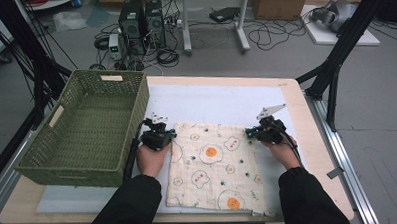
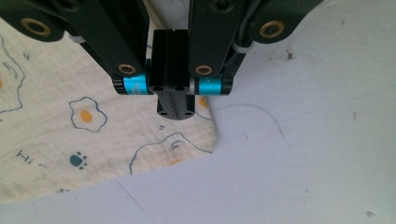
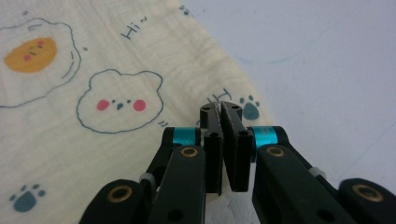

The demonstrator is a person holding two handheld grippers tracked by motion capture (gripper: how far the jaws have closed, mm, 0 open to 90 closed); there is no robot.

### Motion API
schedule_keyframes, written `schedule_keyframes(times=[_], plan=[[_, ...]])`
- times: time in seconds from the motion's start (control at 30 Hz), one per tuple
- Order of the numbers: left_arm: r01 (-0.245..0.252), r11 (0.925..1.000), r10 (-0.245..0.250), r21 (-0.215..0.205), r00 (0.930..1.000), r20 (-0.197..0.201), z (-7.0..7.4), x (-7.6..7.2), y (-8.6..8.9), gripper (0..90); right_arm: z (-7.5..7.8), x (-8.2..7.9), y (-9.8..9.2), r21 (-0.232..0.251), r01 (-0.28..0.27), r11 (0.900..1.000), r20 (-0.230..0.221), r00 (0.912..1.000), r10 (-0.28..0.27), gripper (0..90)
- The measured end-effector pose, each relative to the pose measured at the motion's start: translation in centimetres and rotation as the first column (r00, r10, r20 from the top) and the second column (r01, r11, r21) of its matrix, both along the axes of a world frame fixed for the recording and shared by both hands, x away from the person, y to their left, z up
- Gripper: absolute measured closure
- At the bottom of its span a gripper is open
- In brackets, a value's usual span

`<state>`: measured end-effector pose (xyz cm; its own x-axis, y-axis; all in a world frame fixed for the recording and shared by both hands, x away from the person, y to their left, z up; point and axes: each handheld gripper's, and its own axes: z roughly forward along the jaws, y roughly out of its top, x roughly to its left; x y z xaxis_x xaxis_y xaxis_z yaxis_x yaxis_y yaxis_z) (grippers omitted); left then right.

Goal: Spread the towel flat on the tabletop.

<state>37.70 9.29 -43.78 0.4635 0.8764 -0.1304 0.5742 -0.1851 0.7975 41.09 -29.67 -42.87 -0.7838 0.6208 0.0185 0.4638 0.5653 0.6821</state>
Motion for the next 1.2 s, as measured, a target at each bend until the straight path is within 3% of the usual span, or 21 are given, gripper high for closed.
schedule_keyframes(times=[0.1,0.17,0.2,0.27,0.37,0.47,0.53,0.57,0.63,0.67,0.87,1.2], plan=[[-0.003,1.0,0.003,0.001,1.0,0.001,-0.1,0.1,0.1,89.6,0.9,0.4,0.2,0.016,0.007,1.0,0.024,0.9997,-0.008,87.5],[-0.001,1.0,0.001,0.003,1.0,-0.005,-0.3,0.3,0.2,88.3,0.8,0.7,0.2,0.007,0.014,1.0,0.015,0.9998,-0.014,87.1],[-0.008,0.9999,0.008,-0.008,0.9999,-0.012,-0.5,0.4,0.1,82.1,0.6,0.8,0.2,0.003,0.019,1.0,0.005,0.9998,-0.019,84.2],[-0.01,0.9998,0.009,-0.017,0.9996,-0.028,-0.7,0.6,0.1,75.7,0.1,1.1,-0.1,0.02,0.049,0.999,-0.018,0.9987,-0.049,69.7],[-0.042,0.9975,0.038,-0.057,0.9972,-0.064,-1.1,0.9,0.0,71.3,-0.7,1.2,-0.4,0.02,0.079,0.997,-0.038,0.9962,-0.078,62.4],[-0.063,0.9959,0.059,-0.065,0.9961,-0.066,-1.3,1.0,-0.1,72.4,-1.1,1.1,-0.5,0.052,0.088,0.995,-0.038,0.9955,-0.087,66.1],[-0.067,0.997,0.065,-0.039,0.9964,-0.054,-1.3,0.9,-0.3,74.1,-1.3,1.0,-0.5,0.06,0.078,0.995,-0.03,0.9967,-0.076,73.6],[-0.058,0.998,0.057,-0.026,0.9973,-0.046,-1.3,0.9,-0.3,78.5,-1.3,0.9,-0.4,0.064,0.075,0.995,-0.029,0.9969,-0.073,78.6],[-0.047,0.9973,0.044,-0.055,0.9971,-0.063,-1.3,0.9,-0.2,86.8,-1.3,0.8,-0.2,0.07,0.062,0.996,-0.039,0.9975,-0.059,85.0],[-0.041,0.9983,0.038,-0.042,0.9976,-0.058,-1.2,0.8,-0.3,87.5,-1.2,0.8,-0.2,0.069,0.055,0.996,-0.042,0.9977,-0.052,86.4],[-0.023,0.9992,0.022,-0.032,0.9988,-0.044,-0.8,0.5,-0.2,88.4,-0.9,0.5,-0.1,0.071,0.034,0.997,-0.045,0.9985,-0.031,87.4],[-0.01,0.9995,0.01,-0.03,0.9999,-0.01,-0.1,0.0,0.0,88.5,-0.4,0.2,-0.4,0.118,0.036,0.992,-0.051,0.9982,-0.03,87.6]])
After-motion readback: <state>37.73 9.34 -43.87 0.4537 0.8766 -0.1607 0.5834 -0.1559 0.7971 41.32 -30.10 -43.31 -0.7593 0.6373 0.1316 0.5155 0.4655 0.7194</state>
